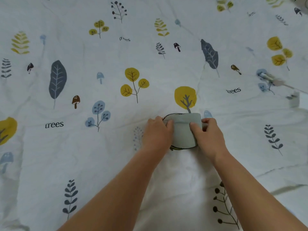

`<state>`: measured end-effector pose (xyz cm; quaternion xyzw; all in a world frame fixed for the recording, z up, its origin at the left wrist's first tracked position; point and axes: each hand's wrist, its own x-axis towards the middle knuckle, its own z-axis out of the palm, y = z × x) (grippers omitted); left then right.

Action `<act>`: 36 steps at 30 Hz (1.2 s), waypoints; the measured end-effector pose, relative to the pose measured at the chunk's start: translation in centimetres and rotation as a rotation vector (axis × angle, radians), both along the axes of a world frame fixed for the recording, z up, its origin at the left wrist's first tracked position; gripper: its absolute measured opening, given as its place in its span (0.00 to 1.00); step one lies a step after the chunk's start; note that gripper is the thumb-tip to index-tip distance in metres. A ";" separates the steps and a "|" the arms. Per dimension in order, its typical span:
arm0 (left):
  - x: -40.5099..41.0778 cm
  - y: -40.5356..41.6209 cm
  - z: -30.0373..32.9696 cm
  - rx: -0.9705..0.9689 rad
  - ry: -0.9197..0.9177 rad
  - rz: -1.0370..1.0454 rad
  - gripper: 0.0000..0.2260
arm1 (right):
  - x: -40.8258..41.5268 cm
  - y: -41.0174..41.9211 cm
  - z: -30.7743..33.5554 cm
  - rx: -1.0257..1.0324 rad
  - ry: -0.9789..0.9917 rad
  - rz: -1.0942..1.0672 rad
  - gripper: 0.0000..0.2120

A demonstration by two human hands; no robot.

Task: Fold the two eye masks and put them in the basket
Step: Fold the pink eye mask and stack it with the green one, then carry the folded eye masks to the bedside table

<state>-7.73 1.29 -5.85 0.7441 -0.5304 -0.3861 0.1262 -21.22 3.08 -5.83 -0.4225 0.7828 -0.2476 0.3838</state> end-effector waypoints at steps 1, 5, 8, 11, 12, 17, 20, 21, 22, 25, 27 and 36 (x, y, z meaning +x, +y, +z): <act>0.0 -0.1 -0.1 0.023 -0.019 -0.013 0.18 | 0.1 -0.1 -0.1 0.021 -0.007 0.012 0.21; 0.0 -0.4 -0.3 0.089 -0.005 -0.031 0.20 | 0.6 -0.7 -0.3 0.062 -0.058 0.052 0.20; 0.1 -0.5 -0.3 0.106 0.041 -0.031 0.17 | 0.9 -1.1 -0.2 0.082 -0.088 0.038 0.20; 0.4 -0.3 0.1 0.082 0.114 0.008 0.12 | 1.0 -0.9 0.0 0.069 -0.138 0.013 0.17; 0.5 -0.2 0.4 0.074 0.140 0.020 0.11 | 1.1 -0.7 0.2 0.067 -0.147 0.013 0.16; 1.4 0.9 2.6 0.040 0.253 0.001 0.12 | 1.7 0.7 2.1 0.070 -0.186 0.016 0.16; 2.5 1.7 4.4 -0.008 0.265 -0.046 0.16 | 2.3 1.5 4.1 0.065 -0.183 0.052 0.16; 2.9 2.1 5.1 -0.027 0.262 -0.062 0.16 | 2.5 1.7 4.9 0.064 -0.172 0.066 0.15; 3.3 2.6 5.9 -0.047 0.261 -0.073 0.15 | 2.7 2.0 5.8 0.059 -0.159 0.083 0.15; 4.3 4.1 8.5 -0.095 0.245 -0.078 0.15 | 3.4 3.0 8.7 0.037 -0.094 0.167 0.13; 4.9 5.3 10.4 -0.118 0.222 -0.078 0.16 | 4.0 3.9 10.8 0.013 -0.039 0.234 0.11; 7.9 12.2 20.9 -0.172 0.152 0.025 0.15 | 6.6 8.8 22.0 -0.096 -0.003 0.465 0.05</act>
